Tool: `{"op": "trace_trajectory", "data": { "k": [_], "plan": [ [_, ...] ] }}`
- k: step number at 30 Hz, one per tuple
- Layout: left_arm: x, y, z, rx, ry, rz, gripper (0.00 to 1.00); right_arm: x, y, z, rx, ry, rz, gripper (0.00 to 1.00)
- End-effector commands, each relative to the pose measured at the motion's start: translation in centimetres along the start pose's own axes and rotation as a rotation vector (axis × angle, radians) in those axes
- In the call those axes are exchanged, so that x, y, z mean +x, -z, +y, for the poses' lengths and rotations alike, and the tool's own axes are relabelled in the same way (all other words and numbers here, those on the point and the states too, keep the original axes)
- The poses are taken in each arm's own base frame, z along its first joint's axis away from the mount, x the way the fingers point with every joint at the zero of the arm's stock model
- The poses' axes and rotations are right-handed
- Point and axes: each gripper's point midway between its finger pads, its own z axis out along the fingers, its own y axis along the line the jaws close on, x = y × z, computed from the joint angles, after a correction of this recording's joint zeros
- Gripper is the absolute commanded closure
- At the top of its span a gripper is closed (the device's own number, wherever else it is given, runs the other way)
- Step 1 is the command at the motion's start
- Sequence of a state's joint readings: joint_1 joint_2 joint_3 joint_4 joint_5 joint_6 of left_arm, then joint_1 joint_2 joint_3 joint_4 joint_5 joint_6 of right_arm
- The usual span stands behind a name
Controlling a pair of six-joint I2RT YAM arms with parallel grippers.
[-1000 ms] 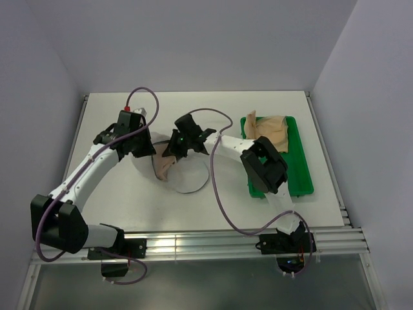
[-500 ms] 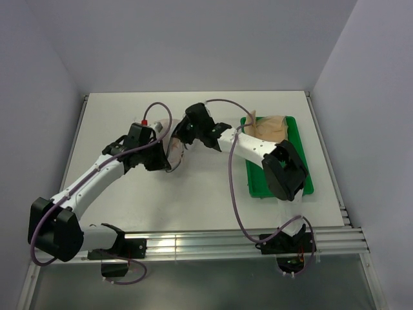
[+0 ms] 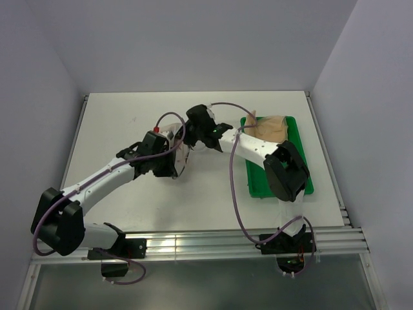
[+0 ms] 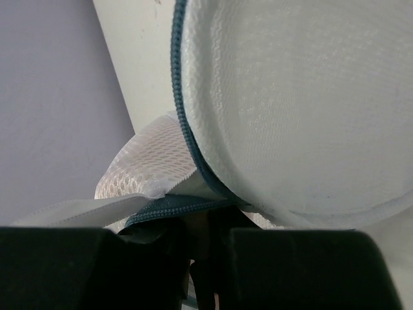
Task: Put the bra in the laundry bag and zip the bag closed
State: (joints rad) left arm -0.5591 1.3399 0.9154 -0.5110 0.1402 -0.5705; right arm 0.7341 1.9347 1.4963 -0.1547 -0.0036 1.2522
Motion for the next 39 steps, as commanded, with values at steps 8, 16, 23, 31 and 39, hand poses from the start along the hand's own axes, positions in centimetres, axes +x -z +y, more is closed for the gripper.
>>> {"op": "trace_trajectory", "data": {
  "k": [8,16,23,31,39],
  "plan": [
    [2.2,-0.9,-1.6,0.000,-0.091,0.046,1.00,-6.9,4.6,4.2,-0.055,-0.134,-0.197,1.00],
    [3.4,-2.6,-3.8,0.038,-0.132,0.042,1.00,-8.7,7.1,4.9,0.002,-0.100,-0.272,1.00],
    [1.8,1.7,-12.9,0.455,-0.127,0.014,1.00,-11.3,10.9,1.9,0.147,0.036,-0.487,1.00],
    [0.9,4.2,-17.1,0.725,-0.029,0.025,1.00,-8.1,8.9,-6.4,0.393,0.196,-0.507,1.00],
    [-3.0,3.3,-13.1,0.616,0.073,-0.110,1.00,-5.3,7.6,-13.3,0.524,0.302,-0.468,1.00]
  ]
}}
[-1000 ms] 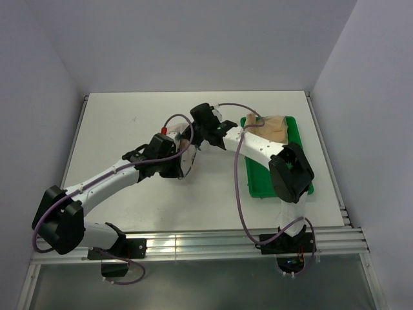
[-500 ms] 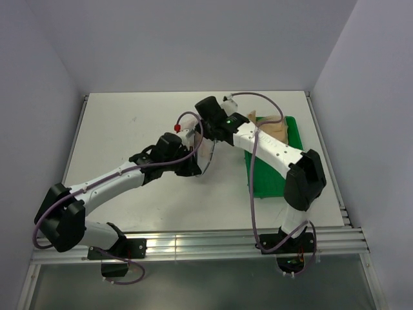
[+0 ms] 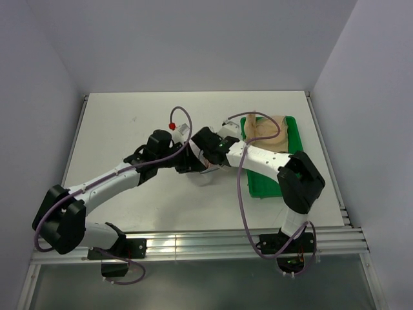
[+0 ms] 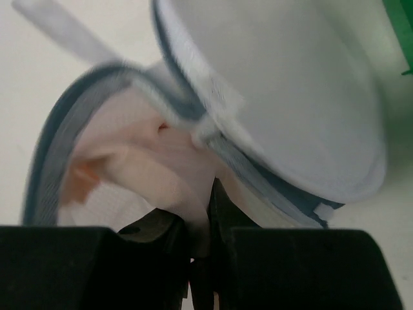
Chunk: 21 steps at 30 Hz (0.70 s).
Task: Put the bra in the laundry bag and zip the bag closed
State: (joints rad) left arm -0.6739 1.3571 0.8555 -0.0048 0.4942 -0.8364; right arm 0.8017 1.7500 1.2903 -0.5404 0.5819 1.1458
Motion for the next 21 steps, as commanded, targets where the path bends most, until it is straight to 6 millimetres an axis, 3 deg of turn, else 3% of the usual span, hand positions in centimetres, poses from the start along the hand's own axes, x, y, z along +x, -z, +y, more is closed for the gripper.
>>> {"op": "trace_trajectory", "data": {
  "k": [1,7,10,13,16,21],
  "plan": [
    [-2.8,1.7,1.4,-0.016,0.034,-0.108,1.00,-0.9,-0.5,-0.3,0.007,0.024,-0.091,1.00],
    [-2.2,2.7,8.4,-0.264,0.098,-0.123,1.00,1.1,-1.2,-0.5,0.042,0.165,-0.060,1.00],
    [-1.0,3.0,11.5,-0.392,0.124,-0.095,1.00,1.3,-0.9,0.2,0.035,0.219,-0.048,0.90],
    [0.0,2.9,12.1,-0.391,0.135,-0.073,1.00,0.7,0.0,1.1,0.018,0.245,-0.056,0.65],
    [0.1,2.9,11.8,-0.380,0.134,-0.066,1.00,-0.5,1.3,2.5,-0.021,0.242,-0.058,0.52],
    [-0.1,3.1,12.1,-0.408,0.126,-0.055,1.00,-3.5,4.3,5.8,-0.117,0.233,-0.071,0.38]
  ]
}}
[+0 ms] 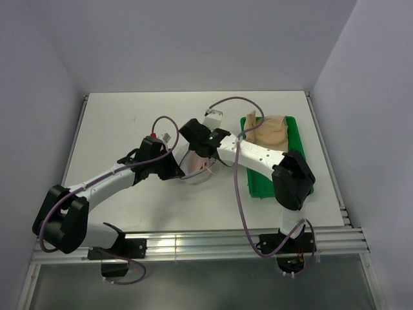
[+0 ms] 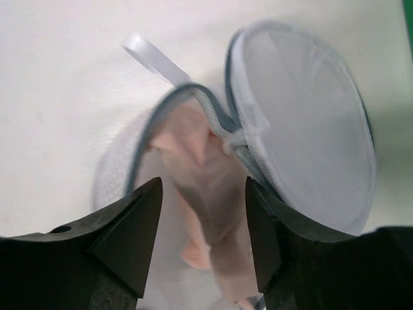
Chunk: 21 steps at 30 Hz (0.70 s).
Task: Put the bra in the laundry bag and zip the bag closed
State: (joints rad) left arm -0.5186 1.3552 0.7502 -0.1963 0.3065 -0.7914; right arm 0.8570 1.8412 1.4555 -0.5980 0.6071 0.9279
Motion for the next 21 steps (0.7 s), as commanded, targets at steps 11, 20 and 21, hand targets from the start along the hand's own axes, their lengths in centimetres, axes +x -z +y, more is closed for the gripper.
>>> {"op": "trace_trajectory", "data": {
  "k": [11,20,21],
  "plan": [
    [-2.1,1.1,-0.1,-0.012,-0.001,-0.037,1.00,-6.0,7.4,-1.8,-0.119,-0.061,-0.074,0.35],
    [-3.4,2.1,-1.0,0.017,0.005,-0.049,1.00,0.9,9.0,-5.8,-0.369,-0.127,0.065,0.43],
    [-3.4,2.1,-1.0,0.019,0.006,-0.048,1.00,1.0,9.2,-5.4,-0.406,-0.156,0.063,0.43]
  ]
}}
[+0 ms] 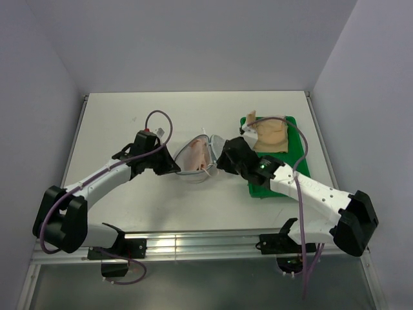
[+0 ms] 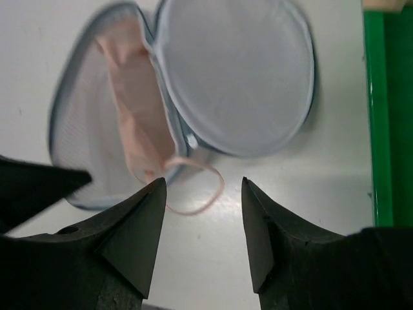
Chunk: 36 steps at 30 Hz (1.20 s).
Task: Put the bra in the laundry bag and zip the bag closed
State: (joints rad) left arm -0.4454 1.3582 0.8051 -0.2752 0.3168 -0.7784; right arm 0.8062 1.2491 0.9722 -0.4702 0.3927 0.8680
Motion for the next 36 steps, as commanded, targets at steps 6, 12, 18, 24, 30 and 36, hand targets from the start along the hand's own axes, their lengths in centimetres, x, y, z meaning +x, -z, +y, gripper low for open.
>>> {"op": "trace_trajectory", "data": {
  "k": [6,12,18,24,30,36],
  "plan": [
    [-1.2,0.9,-2.0,0.063,-0.036,-0.018,1.00,4.4,-0.3,1.4,-0.257,-0.147,0.074,0.48],
    [-1.2,0.8,-2.1,0.063,-0.041,-0.014,1.00,5.8,-1.5,2.0,-0.346,-0.258,0.072,0.48],
    [-1.3,1.0,-2.0,0.052,-0.050,-0.016,1.00,5.7,-2.2,1.1,-0.337,-0.333,0.023,0.48],
    [-1.2,1.0,-1.9,0.047,-0.053,-0.009,1.00,5.1,-2.9,1.0,-0.299,-0.350,-0.005,0.53],
    [-1.0,0.9,-1.7,0.039,-0.055,-0.003,1.00,5.4,-3.6,1.6,-0.298,-0.357,0.017,0.79],
    [-0.9,1.0,-1.4,0.033,-0.063,-0.003,1.00,2.9,-1.5,2.3,-0.316,-0.351,-0.033,0.93]
  ]
}}
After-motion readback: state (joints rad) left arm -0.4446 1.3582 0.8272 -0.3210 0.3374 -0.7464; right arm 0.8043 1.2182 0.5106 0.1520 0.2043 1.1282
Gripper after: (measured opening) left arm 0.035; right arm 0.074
